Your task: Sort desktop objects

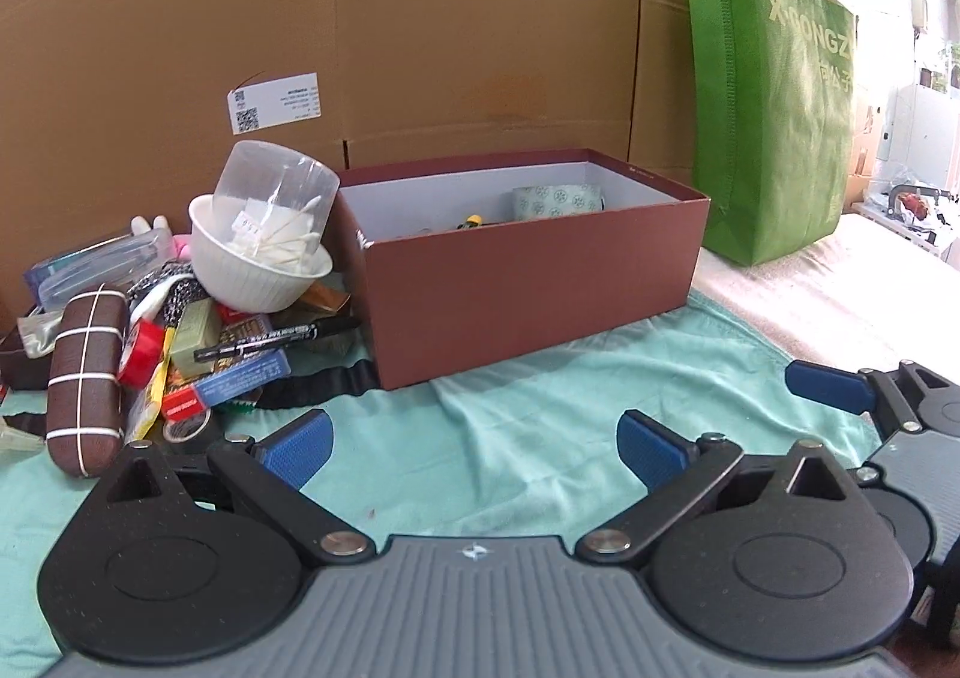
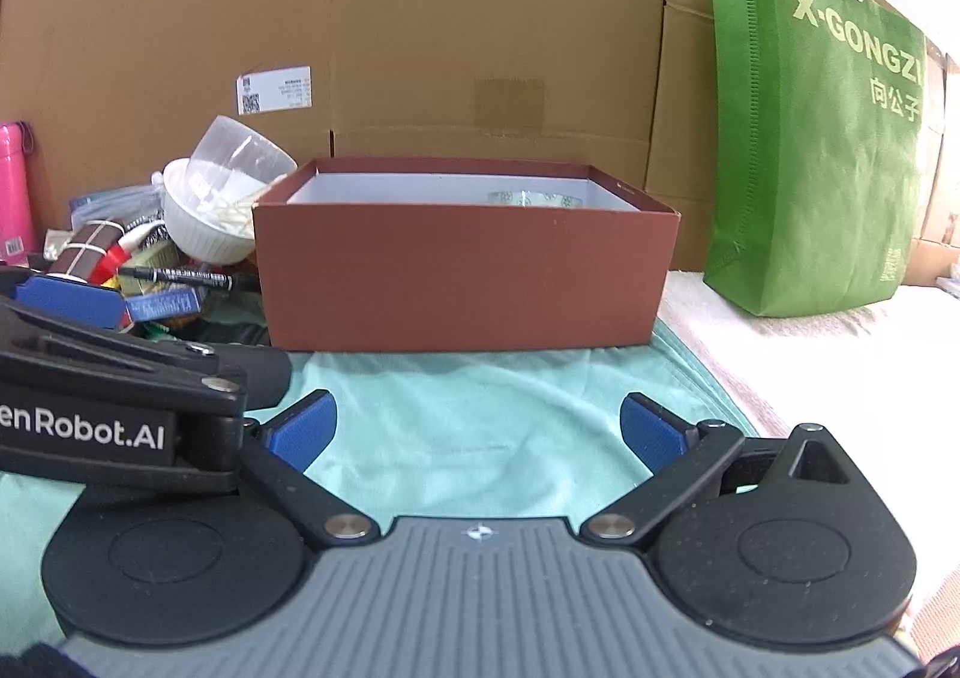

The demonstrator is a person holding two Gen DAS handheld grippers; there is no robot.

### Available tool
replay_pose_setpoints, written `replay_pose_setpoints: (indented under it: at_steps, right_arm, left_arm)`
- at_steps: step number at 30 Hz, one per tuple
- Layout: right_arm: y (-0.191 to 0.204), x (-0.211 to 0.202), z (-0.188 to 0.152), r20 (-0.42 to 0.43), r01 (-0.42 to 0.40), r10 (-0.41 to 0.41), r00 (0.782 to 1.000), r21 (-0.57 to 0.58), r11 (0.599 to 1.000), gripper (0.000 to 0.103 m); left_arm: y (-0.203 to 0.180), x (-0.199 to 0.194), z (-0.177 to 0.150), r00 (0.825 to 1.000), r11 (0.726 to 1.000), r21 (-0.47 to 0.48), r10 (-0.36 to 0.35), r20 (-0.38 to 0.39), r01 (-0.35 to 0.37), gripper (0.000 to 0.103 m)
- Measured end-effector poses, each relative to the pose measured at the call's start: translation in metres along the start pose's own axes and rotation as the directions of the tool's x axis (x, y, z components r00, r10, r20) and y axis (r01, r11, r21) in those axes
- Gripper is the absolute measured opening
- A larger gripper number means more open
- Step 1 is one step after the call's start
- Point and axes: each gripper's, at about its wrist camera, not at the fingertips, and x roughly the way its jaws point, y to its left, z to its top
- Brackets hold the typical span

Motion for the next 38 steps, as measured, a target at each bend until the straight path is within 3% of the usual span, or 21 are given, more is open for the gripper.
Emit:
replay_pose_setpoints:
  at_steps: [24,38]
  right_arm:
    - [0.022,-0.01,-0.006,-0.021,0.071,-0.072,0.997,-0.033,0.997,0.099]
    - [0.028,-0.005,-0.008,-0.039,0.073,-0.074,0.996,-0.034,0.997,0.099]
  left_arm:
    - [0.021,-0.009,-0.014,0.997,0.995,-0.072,0.065,-0.048,-0.069,0.103]
    - [0.028,-0.009,-0.018,0.998,0.995,-0.086,0.045,-0.048,-0.049,0.103]
